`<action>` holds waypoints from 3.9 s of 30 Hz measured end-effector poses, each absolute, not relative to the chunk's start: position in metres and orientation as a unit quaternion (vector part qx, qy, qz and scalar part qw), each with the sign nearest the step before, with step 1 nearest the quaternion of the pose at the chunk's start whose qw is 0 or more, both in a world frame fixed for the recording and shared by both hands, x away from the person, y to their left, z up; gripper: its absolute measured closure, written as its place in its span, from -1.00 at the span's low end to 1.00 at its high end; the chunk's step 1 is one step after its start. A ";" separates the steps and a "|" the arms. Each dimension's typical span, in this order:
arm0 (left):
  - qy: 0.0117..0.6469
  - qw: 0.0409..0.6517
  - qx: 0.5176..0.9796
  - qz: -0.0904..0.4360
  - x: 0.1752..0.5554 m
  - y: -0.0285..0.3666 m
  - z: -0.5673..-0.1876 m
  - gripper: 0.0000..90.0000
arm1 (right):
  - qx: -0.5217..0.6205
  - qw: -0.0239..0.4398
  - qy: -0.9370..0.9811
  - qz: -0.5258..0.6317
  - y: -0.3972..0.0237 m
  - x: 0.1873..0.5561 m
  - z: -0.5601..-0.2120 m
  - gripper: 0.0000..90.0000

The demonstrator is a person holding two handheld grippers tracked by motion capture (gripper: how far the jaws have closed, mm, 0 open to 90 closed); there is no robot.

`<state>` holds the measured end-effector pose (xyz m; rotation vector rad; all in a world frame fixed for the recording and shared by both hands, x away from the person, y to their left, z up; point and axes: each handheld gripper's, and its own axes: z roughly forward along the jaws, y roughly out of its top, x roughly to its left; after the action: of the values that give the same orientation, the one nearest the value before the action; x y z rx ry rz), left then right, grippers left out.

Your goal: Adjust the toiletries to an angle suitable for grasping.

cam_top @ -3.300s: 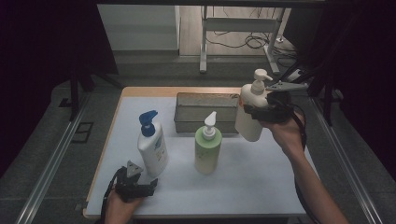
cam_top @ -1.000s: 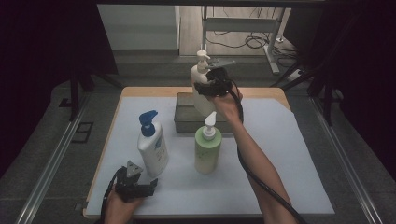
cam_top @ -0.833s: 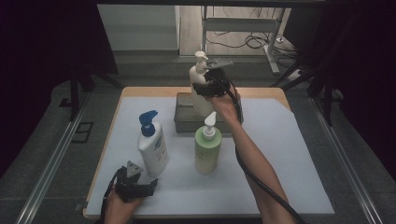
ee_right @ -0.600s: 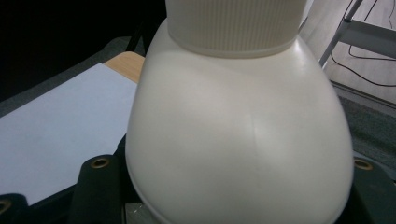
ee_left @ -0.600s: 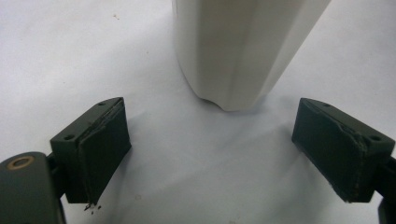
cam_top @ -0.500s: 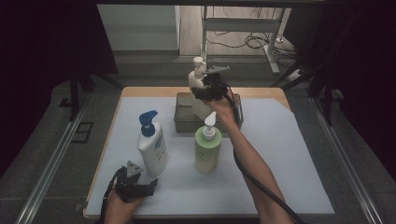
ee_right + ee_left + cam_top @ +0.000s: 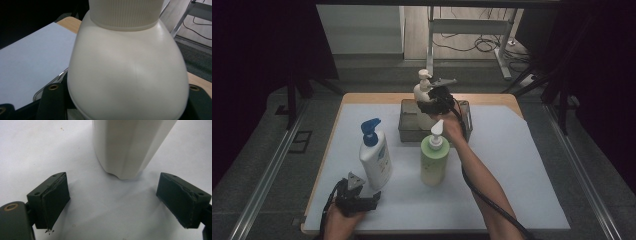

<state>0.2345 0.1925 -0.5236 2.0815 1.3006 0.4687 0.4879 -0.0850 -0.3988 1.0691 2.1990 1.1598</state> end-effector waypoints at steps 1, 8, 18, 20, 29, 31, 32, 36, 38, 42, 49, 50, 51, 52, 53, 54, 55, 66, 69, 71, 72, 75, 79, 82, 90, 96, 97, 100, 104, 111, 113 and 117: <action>0.494 0.316 0.790 0.178 0.234 0.193 -0.524 -0.76 | 0.386 0.214 0.794 0.417 -0.085 0.487 -0.400 -0.18; 0.494 0.315 0.791 0.179 0.234 0.193 -0.524 -0.76 | 0.382 0.208 0.800 0.414 -0.085 0.484 -0.407 -0.18; 0.493 0.315 0.791 0.179 0.234 0.193 -0.524 -0.76 | 0.381 0.201 0.804 0.409 -0.093 0.476 -0.411 -0.19; 0.493 0.315 0.791 0.179 0.234 0.193 -0.524 -0.76 | 0.379 0.200 0.806 0.408 -0.096 0.474 -0.412 -0.19; 0.493 0.315 0.791 0.179 0.234 0.193 -0.524 -0.76 | 0.383 0.195 0.804 0.412 -0.105 0.468 -0.414 -0.20; 0.493 0.316 0.791 0.179 0.234 0.193 -0.524 -0.76 | 0.383 0.197 0.803 0.413 -0.104 0.468 -0.414 -0.21; 0.493 0.316 0.791 0.179 0.234 0.193 -0.524 -0.76 | 0.381 0.199 0.803 0.413 -0.104 0.468 -0.415 -0.21; 0.493 0.316 0.791 0.179 0.234 0.193 -0.524 -0.76 | 0.379 0.198 0.804 0.414 -0.104 0.469 -0.416 -0.23; 0.493 0.315 0.791 0.179 0.234 0.193 -0.524 -0.76 | 0.381 0.190 0.806 0.411 -0.106 0.468 -0.417 -0.24; 0.493 0.315 0.791 0.179 0.234 0.193 -0.524 -0.76 | 0.375 0.182 0.810 0.413 -0.113 0.465 -0.418 -0.24; 0.493 0.316 0.791 0.179 0.234 0.193 -0.524 -0.76 | 0.370 0.170 0.813 0.415 -0.126 0.457 -0.419 -0.23; 0.493 0.316 0.791 0.179 0.234 0.193 -0.524 -0.76 | 0.370 0.169 0.813 0.416 -0.128 0.455 -0.419 -0.22; 0.493 0.316 0.791 0.179 0.234 0.193 -0.524 -0.76 | 0.370 0.169 0.813 0.416 -0.128 0.455 -0.419 -0.22; 0.493 0.316 0.790 0.179 0.234 0.193 -0.524 -0.76 | 0.370 0.163 0.814 0.418 -0.132 0.452 -0.419 -0.20; 0.493 0.316 0.790 0.179 0.234 0.193 -0.524 -0.76 | 0.370 0.163 0.814 0.418 -0.132 0.452 -0.419 -0.20; 0.493 0.316 0.790 0.179 0.234 0.193 -0.524 -0.76 | 0.370 0.158 0.814 0.419 -0.136 0.449 -0.419 -0.16; 0.493 0.316 0.790 0.179 0.234 0.193 -0.524 -0.76 | 0.372 0.155 0.813 0.420 -0.138 0.448 -0.419 -0.13; 0.494 0.315 0.791 0.179 0.234 0.192 -0.524 -0.76 | 0.393 0.147 0.810 0.410 -0.168 0.439 -0.426 0.20; 0.494 0.315 0.791 0.179 0.234 0.192 -0.524 -0.76 | 0.401 0.148 0.807 0.408 -0.175 0.441 -0.429 0.39; 0.493 0.315 0.791 0.179 0.234 0.192 -0.524 -0.76 | 0.411 0.153 0.804 0.402 -0.178 0.447 -0.432 0.59; 0.494 0.315 0.791 0.179 0.234 0.193 -0.524 -0.76 | 0.412 0.156 0.804 0.399 -0.178 0.448 -0.433 0.64; 0.494 0.315 0.791 0.179 0.234 0.193 -0.524 -0.76 | 0.421 0.167 0.804 0.386 -0.177 0.455 -0.437 0.85; 0.494 0.315 0.791 0.179 0.234 0.193 -0.524 -0.76 | 0.428 0.165 0.804 0.379 -0.173 0.462 -0.440 0.97; 0.494 0.315 0.791 0.179 0.234 0.193 -0.524 -0.76 | 0.431 0.166 0.807 0.368 -0.167 0.467 -0.443 0.99; 0.494 0.315 0.790 0.179 0.234 0.193 -0.524 -0.76 | 0.431 0.156 0.819 0.347 -0.149 0.480 -0.449 0.99; 0.494 0.315 0.791 0.178 0.235 0.193 -0.524 -0.76 | 0.440 0.136 0.816 0.351 -0.144 0.484 -0.453 0.99; 0.494 0.315 0.790 0.179 0.235 0.192 -0.524 -0.76 | 0.440 0.135 0.816 0.350 -0.144 0.484 -0.453 0.99; 0.494 0.315 0.790 0.178 0.235 0.193 -0.524 -0.76 | 0.440 0.135 0.818 0.346 -0.143 0.484 -0.454 0.99; 0.494 0.315 0.791 0.179 0.235 0.192 -0.524 -0.76 | 0.439 0.130 0.818 0.347 -0.142 0.485 -0.456 0.99; 0.494 0.316 0.791 0.178 0.235 0.192 -0.524 -0.76 | 0.436 0.122 0.821 0.348 -0.136 0.485 -0.458 0.99; 0.494 0.316 0.791 0.178 0.235 0.192 -0.524 -0.76 | 0.433 0.119 0.822 0.349 -0.133 0.485 -0.459 0.99; 0.494 0.316 0.790 0.178 0.235 0.192 -0.524 -0.76 | 0.425 0.114 0.827 0.350 -0.126 0.486 -0.459 0.99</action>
<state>0.2345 0.1925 -0.5237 2.0820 1.3004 0.4695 0.4856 -0.1260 -0.4594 1.2455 2.4255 1.0248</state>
